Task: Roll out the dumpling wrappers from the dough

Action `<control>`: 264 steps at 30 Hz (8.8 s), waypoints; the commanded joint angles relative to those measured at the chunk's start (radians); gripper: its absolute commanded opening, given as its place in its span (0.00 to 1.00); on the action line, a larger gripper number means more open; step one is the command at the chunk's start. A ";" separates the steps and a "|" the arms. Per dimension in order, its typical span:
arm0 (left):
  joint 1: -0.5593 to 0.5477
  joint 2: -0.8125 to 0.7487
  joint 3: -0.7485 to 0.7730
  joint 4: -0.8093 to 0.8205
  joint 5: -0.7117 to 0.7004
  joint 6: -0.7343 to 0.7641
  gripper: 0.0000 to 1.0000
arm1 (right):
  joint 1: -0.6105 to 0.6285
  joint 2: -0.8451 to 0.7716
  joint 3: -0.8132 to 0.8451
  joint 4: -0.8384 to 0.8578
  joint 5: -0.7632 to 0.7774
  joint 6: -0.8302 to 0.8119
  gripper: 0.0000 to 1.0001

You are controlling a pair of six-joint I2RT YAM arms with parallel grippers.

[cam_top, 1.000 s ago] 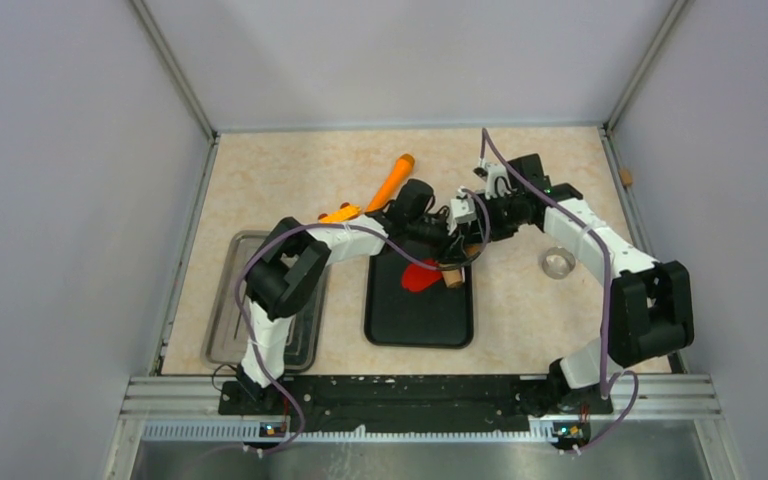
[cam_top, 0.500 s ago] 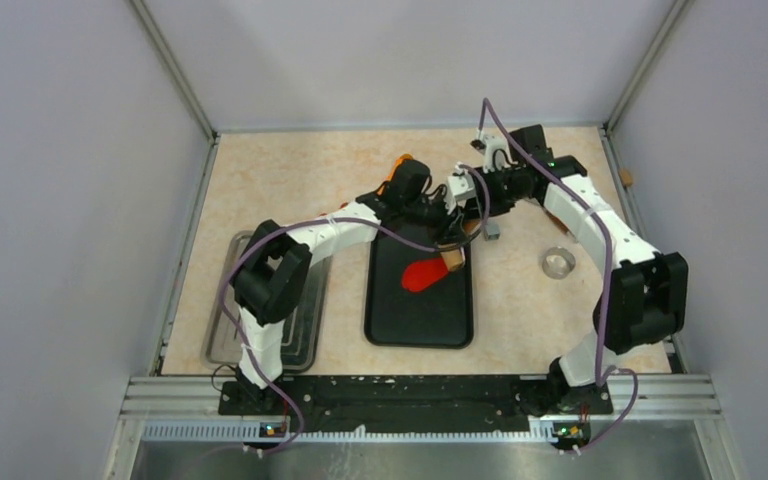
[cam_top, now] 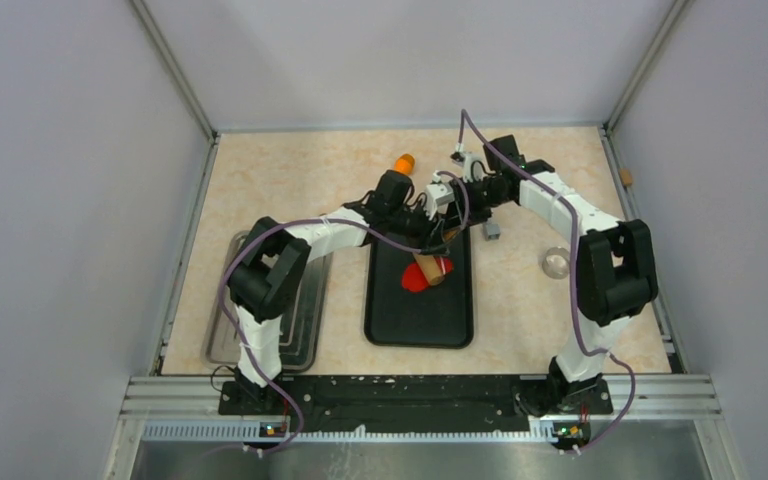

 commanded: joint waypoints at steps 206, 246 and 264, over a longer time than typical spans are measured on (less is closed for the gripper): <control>-0.111 -0.300 -0.234 -0.005 -0.167 0.060 0.00 | 0.129 -0.229 -0.191 0.070 0.130 -0.200 0.00; -0.130 0.006 0.091 0.105 -0.133 -0.011 0.00 | -0.040 -0.315 -0.145 -0.008 0.063 -0.140 0.00; 0.016 0.021 0.050 0.037 -0.090 -0.057 0.00 | -0.038 -0.035 -0.045 0.098 -0.012 0.004 0.00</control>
